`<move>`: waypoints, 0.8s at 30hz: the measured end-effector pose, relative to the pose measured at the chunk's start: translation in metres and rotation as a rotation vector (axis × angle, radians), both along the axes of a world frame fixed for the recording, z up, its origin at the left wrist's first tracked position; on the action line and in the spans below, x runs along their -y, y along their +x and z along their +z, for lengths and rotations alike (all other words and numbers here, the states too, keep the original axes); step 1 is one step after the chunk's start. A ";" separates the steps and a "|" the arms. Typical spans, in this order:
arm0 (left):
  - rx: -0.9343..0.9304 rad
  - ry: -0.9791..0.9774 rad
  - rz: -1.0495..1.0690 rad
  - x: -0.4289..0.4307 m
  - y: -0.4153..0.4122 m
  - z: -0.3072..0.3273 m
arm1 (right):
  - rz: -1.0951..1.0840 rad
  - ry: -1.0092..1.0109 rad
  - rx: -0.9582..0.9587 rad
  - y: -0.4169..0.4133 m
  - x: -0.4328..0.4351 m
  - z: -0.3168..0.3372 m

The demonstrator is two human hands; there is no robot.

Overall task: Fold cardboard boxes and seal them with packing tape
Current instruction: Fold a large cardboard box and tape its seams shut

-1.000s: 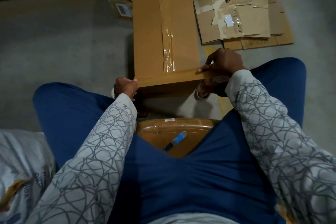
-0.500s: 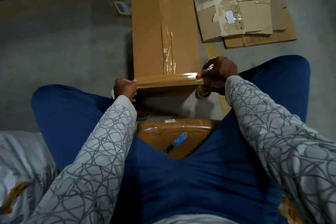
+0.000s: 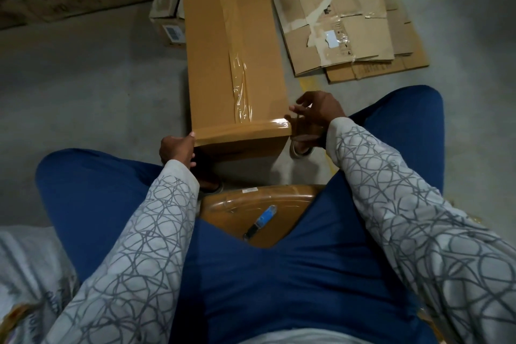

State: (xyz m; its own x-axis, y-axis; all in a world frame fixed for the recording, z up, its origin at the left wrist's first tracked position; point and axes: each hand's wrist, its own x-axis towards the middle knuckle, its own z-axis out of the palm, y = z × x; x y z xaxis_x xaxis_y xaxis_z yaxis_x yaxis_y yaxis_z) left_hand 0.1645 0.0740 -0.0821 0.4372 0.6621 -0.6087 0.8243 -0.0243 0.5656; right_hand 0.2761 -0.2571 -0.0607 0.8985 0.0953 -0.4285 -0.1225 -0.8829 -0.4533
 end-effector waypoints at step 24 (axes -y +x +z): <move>-0.059 -0.281 -1.121 0.087 -0.050 0.082 | 0.745 -0.030 -0.195 -0.127 -0.070 0.058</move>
State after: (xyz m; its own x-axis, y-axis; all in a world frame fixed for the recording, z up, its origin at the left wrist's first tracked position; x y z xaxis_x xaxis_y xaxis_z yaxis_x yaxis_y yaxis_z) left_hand 0.1141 -0.0129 -0.0004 0.6591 -0.2416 -0.7122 0.4450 -0.6381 0.6283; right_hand 0.1493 -0.1875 -0.0025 0.5093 0.6314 -0.5847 0.4339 -0.7752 -0.4592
